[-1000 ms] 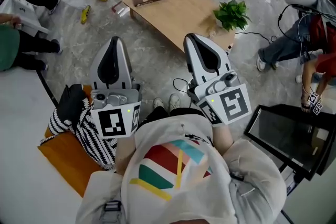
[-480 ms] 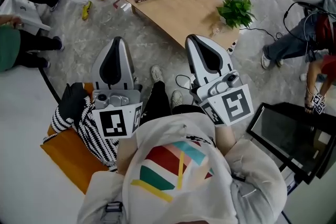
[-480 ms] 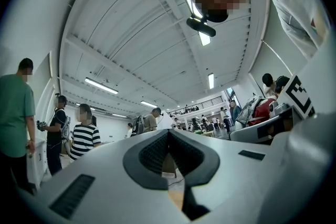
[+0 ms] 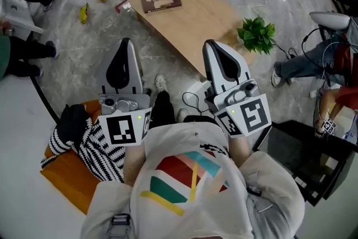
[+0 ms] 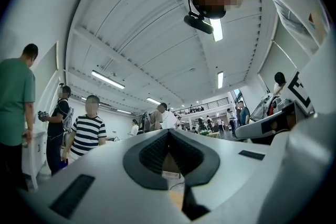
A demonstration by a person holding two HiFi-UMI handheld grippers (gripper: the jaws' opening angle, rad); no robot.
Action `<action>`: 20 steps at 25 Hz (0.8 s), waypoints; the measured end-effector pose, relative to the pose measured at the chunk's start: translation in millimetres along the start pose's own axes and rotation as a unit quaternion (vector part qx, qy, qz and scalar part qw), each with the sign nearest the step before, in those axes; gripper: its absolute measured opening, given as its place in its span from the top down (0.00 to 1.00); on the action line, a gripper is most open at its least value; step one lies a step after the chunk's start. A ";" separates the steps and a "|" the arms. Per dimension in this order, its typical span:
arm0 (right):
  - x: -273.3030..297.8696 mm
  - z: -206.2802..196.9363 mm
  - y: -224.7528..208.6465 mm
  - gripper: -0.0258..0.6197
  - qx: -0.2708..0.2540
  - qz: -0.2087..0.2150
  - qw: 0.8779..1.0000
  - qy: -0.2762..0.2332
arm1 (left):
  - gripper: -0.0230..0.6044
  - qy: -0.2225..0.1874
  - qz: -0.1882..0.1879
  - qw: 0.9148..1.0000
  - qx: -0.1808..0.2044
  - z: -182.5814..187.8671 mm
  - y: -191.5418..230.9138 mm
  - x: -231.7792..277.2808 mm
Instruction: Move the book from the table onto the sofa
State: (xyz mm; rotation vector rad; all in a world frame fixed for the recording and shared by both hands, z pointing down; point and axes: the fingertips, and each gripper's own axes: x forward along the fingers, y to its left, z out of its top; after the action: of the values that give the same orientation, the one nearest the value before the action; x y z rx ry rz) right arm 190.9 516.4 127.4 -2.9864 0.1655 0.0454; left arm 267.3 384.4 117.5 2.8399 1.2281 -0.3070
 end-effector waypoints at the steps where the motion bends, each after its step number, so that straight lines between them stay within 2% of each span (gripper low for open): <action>1: 16.5 -0.9 -1.2 0.94 0.000 0.002 1.000 0.005 | 0.95 0.002 0.003 1.000 -0.005 -4.2 12.0 9.4; 10: 143.5 -9.7 -5.6 0.94 -0.011 -0.010 0.999 0.028 | 0.95 0.012 0.003 1.000 -0.019 -33.6 117.1 88.4; 16: 189.2 -33.5 -39.0 0.94 -0.008 -0.024 0.998 0.059 | 0.95 0.051 -0.006 0.998 -0.031 -79.0 141.3 136.5; 20: 223.0 -49.7 -76.2 0.94 0.000 -0.032 0.997 0.066 | 0.95 0.060 -0.014 0.998 -0.031 -101.0 147.9 177.6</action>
State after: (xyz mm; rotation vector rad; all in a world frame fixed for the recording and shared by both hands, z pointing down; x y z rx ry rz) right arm 422.1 559.8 179.2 -2.9937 0.0832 -0.1582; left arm 510.2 421.1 175.0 2.8283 1.2740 -0.0992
